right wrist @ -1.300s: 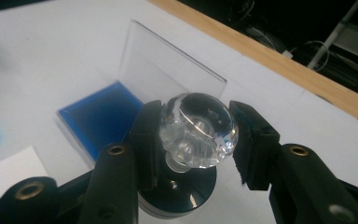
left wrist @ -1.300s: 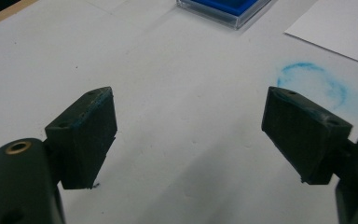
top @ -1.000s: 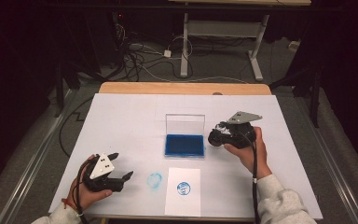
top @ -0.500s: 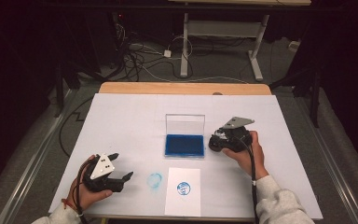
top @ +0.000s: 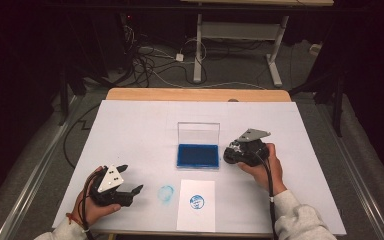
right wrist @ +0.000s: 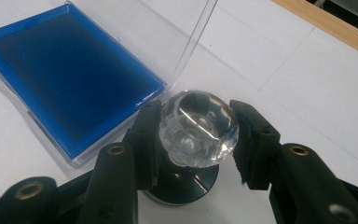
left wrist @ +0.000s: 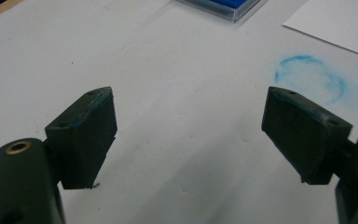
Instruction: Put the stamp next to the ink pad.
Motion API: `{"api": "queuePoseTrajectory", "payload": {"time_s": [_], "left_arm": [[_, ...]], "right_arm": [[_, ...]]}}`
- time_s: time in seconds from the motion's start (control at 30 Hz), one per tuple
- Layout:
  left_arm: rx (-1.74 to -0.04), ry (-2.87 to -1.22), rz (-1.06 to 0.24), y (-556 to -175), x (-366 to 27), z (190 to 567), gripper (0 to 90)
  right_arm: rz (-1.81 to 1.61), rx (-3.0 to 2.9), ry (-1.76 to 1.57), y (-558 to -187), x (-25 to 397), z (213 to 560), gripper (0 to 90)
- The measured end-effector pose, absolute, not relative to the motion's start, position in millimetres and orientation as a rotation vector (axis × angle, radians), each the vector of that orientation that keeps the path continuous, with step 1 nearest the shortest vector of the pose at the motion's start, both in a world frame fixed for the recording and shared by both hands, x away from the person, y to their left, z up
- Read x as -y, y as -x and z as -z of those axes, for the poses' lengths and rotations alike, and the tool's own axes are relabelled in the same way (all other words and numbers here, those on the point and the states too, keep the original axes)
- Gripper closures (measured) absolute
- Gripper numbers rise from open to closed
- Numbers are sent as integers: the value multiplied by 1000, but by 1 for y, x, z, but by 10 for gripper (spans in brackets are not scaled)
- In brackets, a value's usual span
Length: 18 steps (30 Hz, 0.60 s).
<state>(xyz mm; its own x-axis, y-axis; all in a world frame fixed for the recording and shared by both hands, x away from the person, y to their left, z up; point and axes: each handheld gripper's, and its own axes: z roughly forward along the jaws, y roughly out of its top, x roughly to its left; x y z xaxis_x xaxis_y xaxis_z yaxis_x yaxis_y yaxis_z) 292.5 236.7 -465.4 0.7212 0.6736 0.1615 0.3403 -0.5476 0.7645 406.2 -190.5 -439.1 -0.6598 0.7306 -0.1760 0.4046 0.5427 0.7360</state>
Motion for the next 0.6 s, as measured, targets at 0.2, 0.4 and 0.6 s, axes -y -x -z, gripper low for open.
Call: {"api": "queuePoseTrajectory", "payload": {"time_s": [0.2, 0.4, 0.6], "left_arm": [[-762, -2186, -574, -293, -236, 466, 176], [-763, -2187, -573, -293, -236, 466, 176], [-771, -2179, -578, -293, -237, 466, 176]], "right_arm": [[-960, -2309, -932, -406, 192, 440, 567], [-958, -2309, -924, -404, 190, 440, 563], [-978, -2309, -932, -403, 191, 438, 525]]}}
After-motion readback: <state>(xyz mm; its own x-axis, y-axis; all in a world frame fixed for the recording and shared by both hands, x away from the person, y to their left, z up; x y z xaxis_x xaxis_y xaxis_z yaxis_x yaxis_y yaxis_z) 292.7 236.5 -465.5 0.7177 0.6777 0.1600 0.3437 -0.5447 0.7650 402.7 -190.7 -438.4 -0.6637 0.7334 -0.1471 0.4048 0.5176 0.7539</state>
